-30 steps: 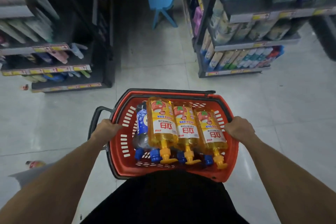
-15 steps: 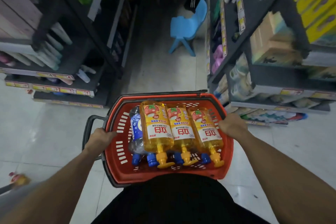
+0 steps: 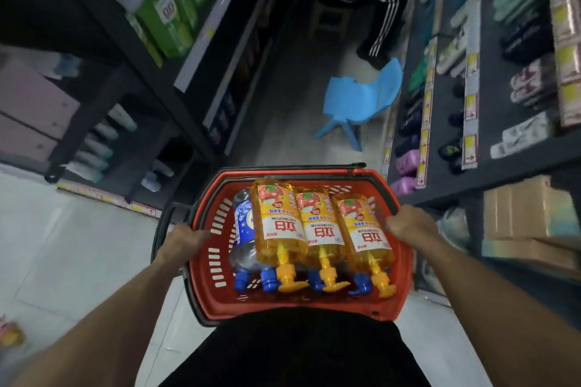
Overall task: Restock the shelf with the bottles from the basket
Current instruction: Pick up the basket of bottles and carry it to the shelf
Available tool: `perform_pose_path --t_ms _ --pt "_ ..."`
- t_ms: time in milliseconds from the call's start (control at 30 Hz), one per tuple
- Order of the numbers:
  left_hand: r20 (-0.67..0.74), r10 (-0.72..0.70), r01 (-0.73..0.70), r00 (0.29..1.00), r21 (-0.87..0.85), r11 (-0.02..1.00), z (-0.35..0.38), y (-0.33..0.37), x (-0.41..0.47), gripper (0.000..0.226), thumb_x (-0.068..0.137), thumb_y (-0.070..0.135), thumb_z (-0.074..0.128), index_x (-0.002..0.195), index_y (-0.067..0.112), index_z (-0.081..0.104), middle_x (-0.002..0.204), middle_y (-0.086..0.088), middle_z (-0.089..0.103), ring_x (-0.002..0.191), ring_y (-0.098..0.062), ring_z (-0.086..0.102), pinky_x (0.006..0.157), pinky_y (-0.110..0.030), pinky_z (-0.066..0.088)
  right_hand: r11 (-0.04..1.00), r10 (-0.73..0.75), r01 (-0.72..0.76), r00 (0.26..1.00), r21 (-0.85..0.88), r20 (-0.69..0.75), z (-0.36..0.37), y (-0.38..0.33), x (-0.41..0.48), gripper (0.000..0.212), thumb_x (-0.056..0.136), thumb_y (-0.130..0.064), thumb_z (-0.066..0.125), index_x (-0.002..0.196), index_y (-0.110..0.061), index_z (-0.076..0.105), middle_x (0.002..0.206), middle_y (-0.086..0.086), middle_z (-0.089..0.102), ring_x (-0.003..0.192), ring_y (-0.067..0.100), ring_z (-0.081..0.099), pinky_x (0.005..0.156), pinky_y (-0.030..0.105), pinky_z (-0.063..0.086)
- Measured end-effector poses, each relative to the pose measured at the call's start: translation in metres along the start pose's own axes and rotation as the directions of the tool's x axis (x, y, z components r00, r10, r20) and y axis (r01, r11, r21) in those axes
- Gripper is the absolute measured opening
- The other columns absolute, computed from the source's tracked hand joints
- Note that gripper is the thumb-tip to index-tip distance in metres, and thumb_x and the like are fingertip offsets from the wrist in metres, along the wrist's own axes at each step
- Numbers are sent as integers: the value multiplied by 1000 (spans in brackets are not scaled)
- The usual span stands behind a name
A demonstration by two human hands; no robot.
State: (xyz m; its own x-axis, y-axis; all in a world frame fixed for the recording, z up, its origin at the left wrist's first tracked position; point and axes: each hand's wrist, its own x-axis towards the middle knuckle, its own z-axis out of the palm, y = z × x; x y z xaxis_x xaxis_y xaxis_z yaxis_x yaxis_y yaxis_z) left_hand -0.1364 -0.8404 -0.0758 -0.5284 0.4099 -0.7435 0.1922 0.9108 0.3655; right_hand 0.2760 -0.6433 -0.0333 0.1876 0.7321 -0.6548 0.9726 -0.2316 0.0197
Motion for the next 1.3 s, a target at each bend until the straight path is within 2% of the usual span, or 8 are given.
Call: perform_pose_path --t_ms 100,200,300,467,767,900,1067,1300 --pt "-42 -51 49 998 -49 998 5 40 14 31 91 22 75 111 0 69 74 -4 64 66 -20 64 56 -27 49 996 -79 79 997 -44 -3 -37 -36 56 27 95 -36 57 98 -10 65 91 8 67 76 25 65 71 31 54" --pt "-114 -131 119 985 -108 987 11 79 32 45 84 31 79 113 -2 71 89 -14 70 77 -29 66 71 -33 52 975 -172 171 985 -145 7 -84 -79 119 34 95 -32 57 117 -8 66 112 15 69 98 33 67 77 33 50" --pt "-146 -212 183 966 -190 964 15 116 47 49 80 37 79 110 -2 74 92 -16 74 77 -27 69 71 -34 54 949 -259 260 966 -177 30 -130 -123 173 32 97 -35 56 116 -11 66 98 9 64 82 29 60 71 31 44" --pt "-135 -302 240 944 -349 906 25 169 55 38 71 42 76 90 10 71 82 -9 73 72 -23 70 74 -35 57 892 -321 318 946 -322 45 -197 -200 235 34 97 -34 56 118 -8 66 116 13 68 92 29 61 72 31 45" --pt "-85 -410 289 908 -580 762 16 230 142 10 91 18 74 91 8 70 45 12 63 43 -4 65 39 -14 46 776 -428 404 902 -484 66 -247 -358 329 36 92 -31 55 119 -11 67 122 14 67 110 34 64 88 38 54" --pt "-40 -533 391 845 -633 668 25 254 168 13 91 18 74 92 6 71 39 17 58 42 -3 61 42 -17 47 698 -463 461 874 -548 146 -259 -428 372 34 90 -28 56 118 -11 68 119 15 68 108 35 65 86 39 54" --pt "52 -689 536 723 -670 513 74 269 207 34 89 26 79 112 1 71 83 -12 69 62 -18 60 67 -32 50 592 -488 550 826 -589 282 -240 -490 434 33 88 -26 59 113 -6 68 116 17 69 107 37 66 84 36 54" --pt "183 -778 634 601 -702 325 181 258 253 47 89 34 76 120 -1 67 106 -25 72 89 -42 72 79 -53 63 411 -531 643 745 -646 404 -179 -540 503 44 91 -33 60 127 -8 66 130 17 65 121 36 62 97 38 53"
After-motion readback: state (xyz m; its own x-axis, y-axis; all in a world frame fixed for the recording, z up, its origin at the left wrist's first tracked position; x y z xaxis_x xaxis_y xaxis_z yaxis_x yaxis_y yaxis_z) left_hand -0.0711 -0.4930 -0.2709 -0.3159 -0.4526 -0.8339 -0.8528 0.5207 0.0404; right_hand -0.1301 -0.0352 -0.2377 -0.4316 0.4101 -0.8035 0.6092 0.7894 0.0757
